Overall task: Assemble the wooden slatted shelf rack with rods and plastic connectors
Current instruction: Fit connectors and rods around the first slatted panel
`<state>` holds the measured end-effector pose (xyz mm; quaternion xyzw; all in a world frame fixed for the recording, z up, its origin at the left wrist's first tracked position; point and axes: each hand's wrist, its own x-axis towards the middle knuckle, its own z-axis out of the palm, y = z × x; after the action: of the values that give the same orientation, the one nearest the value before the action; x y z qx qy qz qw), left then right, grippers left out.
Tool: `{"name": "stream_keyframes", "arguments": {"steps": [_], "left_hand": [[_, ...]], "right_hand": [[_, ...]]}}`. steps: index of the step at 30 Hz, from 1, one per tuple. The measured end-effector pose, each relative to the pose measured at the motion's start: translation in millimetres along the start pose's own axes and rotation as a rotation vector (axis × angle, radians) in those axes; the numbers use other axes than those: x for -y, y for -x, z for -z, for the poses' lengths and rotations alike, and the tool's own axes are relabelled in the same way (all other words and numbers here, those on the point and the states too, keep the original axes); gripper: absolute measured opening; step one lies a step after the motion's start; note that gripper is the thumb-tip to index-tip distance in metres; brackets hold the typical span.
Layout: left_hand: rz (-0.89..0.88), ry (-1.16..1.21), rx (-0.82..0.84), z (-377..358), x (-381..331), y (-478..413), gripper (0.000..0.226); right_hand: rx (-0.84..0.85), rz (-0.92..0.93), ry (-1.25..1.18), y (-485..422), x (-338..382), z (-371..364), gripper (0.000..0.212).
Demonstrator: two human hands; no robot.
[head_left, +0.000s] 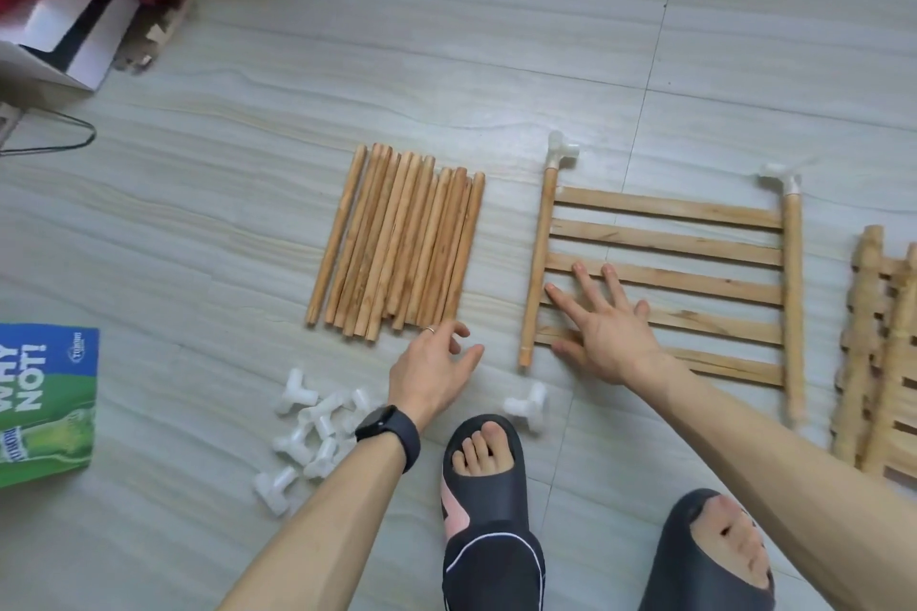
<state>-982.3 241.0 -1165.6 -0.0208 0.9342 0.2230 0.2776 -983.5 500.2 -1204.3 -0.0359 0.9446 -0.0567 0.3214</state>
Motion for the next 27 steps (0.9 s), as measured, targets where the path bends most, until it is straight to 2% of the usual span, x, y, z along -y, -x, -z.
{"name": "stream_keyframes", "arguments": {"steps": [4, 7, 12, 16, 18, 20, 21, 25, 27], "left_hand": [[-0.124, -0.133, 0.247, -18.6, -16.8, 9.9, 0.065], [-0.244, -0.259, 0.359, -37.0, -30.8, 17.7, 0.078], [-0.417, -0.360, 0.406, -64.4, -54.7, 20.9, 0.068], [-0.571, -0.441, 0.363, -79.5, -67.3, 15.6, 0.043], [-0.544, -0.400, 0.361, -79.6, -70.6, 9.5, 0.041], [-0.440, -0.277, 0.419, -74.4, -71.4, 3.1, 0.042], [-0.383, -0.188, 0.464, -70.7, -70.8, -0.5, 0.041], [-0.173, 0.138, 0.691, -44.8, -65.6, -18.7, 0.036], [-0.057, 0.198, 0.772, -30.5, -62.6, -26.6, 0.033]], "right_hand": [[-0.017, -0.002, -0.044, 0.6, -0.5, -1.3, 0.080], [-0.042, 0.010, -0.068, 3.5, -2.1, -4.4, 0.079], [-0.145, 0.041, -0.246, 15.7, -9.0, -9.7, 0.069], [-0.450, 0.006, -0.443, 46.3, -18.0, -22.8, 0.046], [-0.596, -0.013, -0.514, 63.1, -22.4, -31.6, 0.036], [-0.657, -0.024, -0.590, 77.3, -26.6, -38.1, 0.028], [-0.613, -0.020, -0.644, 83.1, -27.6, -40.0, 0.026], [-0.209, 0.061, -0.837, 92.5, -17.4, -43.9, 0.027], [-0.136, 0.087, -0.829, 89.7, -5.9, -45.1, 0.029]]}}
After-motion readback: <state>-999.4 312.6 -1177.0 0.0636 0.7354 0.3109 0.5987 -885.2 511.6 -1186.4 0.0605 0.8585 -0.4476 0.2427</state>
